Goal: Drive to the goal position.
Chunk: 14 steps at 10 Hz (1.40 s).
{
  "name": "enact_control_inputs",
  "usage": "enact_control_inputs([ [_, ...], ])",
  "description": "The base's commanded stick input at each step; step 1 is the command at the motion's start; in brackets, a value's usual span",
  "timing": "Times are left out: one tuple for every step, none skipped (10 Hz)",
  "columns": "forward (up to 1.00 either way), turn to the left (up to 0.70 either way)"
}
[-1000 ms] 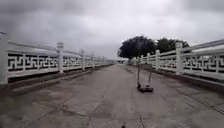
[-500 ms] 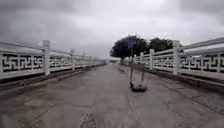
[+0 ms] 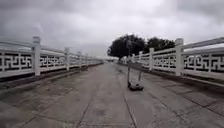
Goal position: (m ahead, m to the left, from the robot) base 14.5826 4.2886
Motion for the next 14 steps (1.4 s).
enact_control_inputs([
  [0.69, 0.01],
  [0.69, 0.01],
  [0.69, 0.01],
  [0.69, 0.01],
  [0.69, 0.01],
  [0.69, 0.01],
  [0.69, 0.01],
  [0.69, 0.01],
  [0.69, 0.01],
  [0.69, 0.01],
  [0.69, 0.01],
  [0.69, 0.01],
  [0.69, 0.01],
  [0.69, 0.01],
])
